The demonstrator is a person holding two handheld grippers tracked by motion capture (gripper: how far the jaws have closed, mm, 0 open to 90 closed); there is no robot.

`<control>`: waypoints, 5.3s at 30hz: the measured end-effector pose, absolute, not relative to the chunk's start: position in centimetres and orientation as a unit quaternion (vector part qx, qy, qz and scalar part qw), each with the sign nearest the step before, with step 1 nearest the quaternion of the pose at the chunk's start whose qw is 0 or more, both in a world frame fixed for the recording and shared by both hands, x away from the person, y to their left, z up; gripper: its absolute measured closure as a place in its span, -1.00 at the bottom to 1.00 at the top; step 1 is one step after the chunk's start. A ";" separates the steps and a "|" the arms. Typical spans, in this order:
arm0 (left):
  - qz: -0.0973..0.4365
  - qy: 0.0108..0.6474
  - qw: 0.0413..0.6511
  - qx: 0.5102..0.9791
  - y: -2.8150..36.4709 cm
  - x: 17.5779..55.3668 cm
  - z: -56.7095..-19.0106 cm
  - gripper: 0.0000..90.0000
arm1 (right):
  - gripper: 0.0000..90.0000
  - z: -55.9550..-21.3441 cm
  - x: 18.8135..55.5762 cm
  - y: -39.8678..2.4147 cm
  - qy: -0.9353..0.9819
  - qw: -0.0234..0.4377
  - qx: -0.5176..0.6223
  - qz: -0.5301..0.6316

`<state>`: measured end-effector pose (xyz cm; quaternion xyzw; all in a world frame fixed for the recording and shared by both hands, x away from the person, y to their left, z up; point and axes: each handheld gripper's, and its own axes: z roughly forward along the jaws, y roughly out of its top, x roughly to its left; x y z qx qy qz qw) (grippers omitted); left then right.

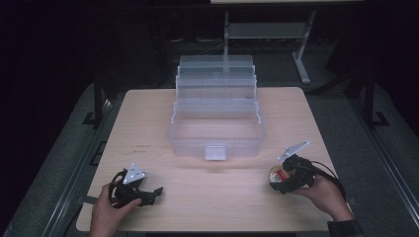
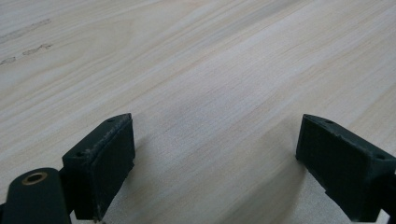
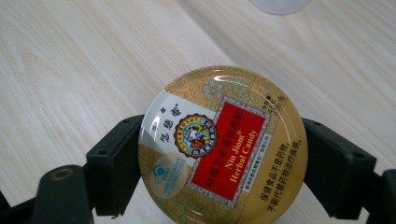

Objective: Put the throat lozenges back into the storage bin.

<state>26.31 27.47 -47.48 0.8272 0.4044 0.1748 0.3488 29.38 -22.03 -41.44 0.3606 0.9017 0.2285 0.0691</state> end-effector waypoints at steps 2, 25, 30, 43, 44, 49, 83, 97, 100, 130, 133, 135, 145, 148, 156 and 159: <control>0.175 0.404 0.349 0.827 27.5 26.3 -47.5 -0.76 | -0.56 -41.3 29.5 -22.2 0.900 0.071 0.364 0.228; 0.175 0.405 0.349 0.827 27.5 26.3 -47.5 -0.76 | -0.56 -39.3 30.9 -23.2 0.892 0.086 0.375 0.237; 0.175 0.404 0.348 0.828 27.5 26.3 -47.5 -0.76 | -0.56 -38.7 31.2 -23.3 0.891 0.089 0.376 0.238; 0.175 0.404 0.348 0.828 27.5 26.3 -47.5 -0.76 | -0.56 -37.1 32.0 -23.4 0.890 0.094 0.375 0.243; 0.175 0.404 0.348 0.828 27.5 26.3 -47.5 -0.76 | -0.56 -37.0 32.1 -23.4 0.890 0.095 0.376 0.242; 0.175 0.404 0.348 0.828 27.5 26.3 -47.5 -0.76 | -0.56 -36.4 32.4 -23.3 0.889 0.098 0.376 0.242; 0.175 0.404 0.349 0.827 27.5 26.3 -47.5 -0.76 | -0.56 -33.3 36.1 -20.8 0.889 0.105 0.365 0.257; 0.175 0.404 0.348 0.828 27.5 26.3 -47.5 -0.76 | -0.56 -32.9 37.9 -19.2 0.889 0.102 0.364 0.258; 0.175 0.404 0.349 0.827 27.5 26.3 -47.5 -0.76 | -0.56 -33.0 38.3 -18.9 0.889 0.102 0.363 0.259; 0.175 0.404 0.349 0.827 27.5 26.3 -47.5 -0.76 | -0.56 -34.5 42.4 -15.4 0.890 0.086 0.368 0.254; 0.175 0.404 0.349 0.827 27.5 26.3 -47.5 -0.76 | -0.56 -34.8 42.6 -15.3 0.890 0.084 0.371 0.249; 0.175 0.404 0.349 0.827 27.5 26.3 -47.5 -0.76 | -0.56 -34.9 42.7 -15.3 0.891 0.083 0.372 0.247; 0.175 0.406 0.349 0.827 27.5 26.3 -47.5 -0.76 | -0.57 -35.2 43.0 -15.1 0.892 0.084 0.372 0.245; 0.175 0.406 0.349 0.826 27.4 26.3 -47.5 -0.76 | -0.60 -35.3 43.1 -15.1 0.891 0.085 0.374 0.245; 0.175 0.406 0.349 0.826 27.4 26.2 -47.5 -0.76 | -0.61 -35.0 43.0 -15.4 0.888 0.089 0.374 0.253; 0.175 0.406 0.349 0.826 27.4 26.2 -47.5 -0.76 | -0.61 -34.7 42.6 -15.6 0.886 0.090 0.374 0.258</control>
